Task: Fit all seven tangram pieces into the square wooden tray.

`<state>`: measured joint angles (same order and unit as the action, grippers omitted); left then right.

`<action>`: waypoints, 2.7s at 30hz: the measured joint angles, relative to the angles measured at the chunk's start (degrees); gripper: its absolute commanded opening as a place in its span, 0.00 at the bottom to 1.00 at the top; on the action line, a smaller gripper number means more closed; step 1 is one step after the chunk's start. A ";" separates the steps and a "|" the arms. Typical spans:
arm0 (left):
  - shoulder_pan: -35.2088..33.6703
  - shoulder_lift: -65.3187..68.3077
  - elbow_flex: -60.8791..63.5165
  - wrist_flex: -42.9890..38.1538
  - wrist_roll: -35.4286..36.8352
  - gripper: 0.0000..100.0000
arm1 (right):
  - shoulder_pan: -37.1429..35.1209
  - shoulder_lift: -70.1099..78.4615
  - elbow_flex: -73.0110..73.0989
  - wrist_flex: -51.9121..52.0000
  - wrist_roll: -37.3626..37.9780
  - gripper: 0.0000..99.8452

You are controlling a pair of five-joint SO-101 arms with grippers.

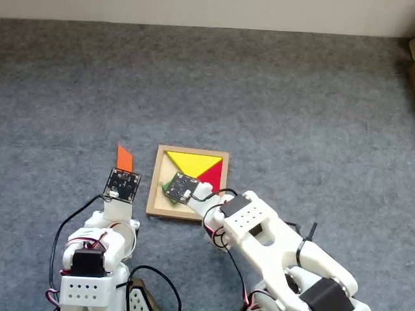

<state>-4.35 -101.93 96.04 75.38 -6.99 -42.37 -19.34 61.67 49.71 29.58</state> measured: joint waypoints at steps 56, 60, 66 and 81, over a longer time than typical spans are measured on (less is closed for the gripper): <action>0.00 0.00 0.00 0.00 0.00 0.01 | -1.14 21.10 -37.54 15.65 0.00 0.20; 0.00 0.00 0.00 0.00 0.00 0.01 | -1.14 15.91 -37.54 17.76 0.00 0.11; 0.00 0.00 0.00 0.00 0.00 0.01 | 3.78 5.89 -36.48 23.30 0.00 0.01; 0.00 0.00 0.00 0.00 0.00 0.01 | 20.75 -33.05 -3.96 24.09 0.00 0.00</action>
<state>-4.35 -101.93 96.04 75.38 -6.99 -21.63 -52.40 57.71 73.80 29.58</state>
